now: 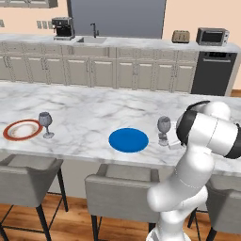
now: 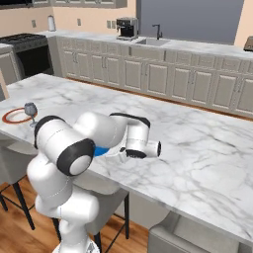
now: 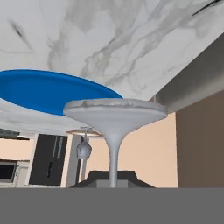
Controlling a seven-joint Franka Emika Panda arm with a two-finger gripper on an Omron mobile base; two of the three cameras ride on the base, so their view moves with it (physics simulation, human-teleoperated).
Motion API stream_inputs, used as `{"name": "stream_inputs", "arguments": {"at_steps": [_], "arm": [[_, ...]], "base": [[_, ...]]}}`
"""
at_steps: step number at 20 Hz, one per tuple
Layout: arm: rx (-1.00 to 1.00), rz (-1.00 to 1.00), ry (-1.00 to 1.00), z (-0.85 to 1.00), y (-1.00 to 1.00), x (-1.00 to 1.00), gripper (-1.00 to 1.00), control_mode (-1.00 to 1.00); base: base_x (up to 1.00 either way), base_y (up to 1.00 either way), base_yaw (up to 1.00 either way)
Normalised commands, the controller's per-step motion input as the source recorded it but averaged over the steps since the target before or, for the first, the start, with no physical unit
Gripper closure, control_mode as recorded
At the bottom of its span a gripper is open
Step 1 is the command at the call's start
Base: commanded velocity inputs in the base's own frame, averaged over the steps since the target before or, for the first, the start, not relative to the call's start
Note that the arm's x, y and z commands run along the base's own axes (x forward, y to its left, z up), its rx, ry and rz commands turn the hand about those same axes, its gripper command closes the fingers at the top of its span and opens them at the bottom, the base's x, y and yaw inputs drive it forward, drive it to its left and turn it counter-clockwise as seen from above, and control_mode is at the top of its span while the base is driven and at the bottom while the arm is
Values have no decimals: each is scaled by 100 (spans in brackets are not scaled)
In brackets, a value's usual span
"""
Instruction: Retrieve the wine glasses from the counter and place one next to each plate.
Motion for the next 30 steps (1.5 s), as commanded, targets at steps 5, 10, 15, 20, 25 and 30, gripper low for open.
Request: {"name": "stream_inputs", "arguments": {"at_steps": [5,10,15,20,25,30], "arm": [[4,2,-2,-21,13,13,100,-100],[0,0,0,-32,5,20,100,-100],[3,2,0,-26,0,18,100,-100],[0,4,-11,-8,0,18,100,-100],[0,2,-11,-3,0,31,100,-100],[2,2,-7,-9,0,33,100,-100]], "base": [[0,0,0],[0,0,0],[0,0,0],[0,0,0],[0,0,0],[0,0,0]]}}
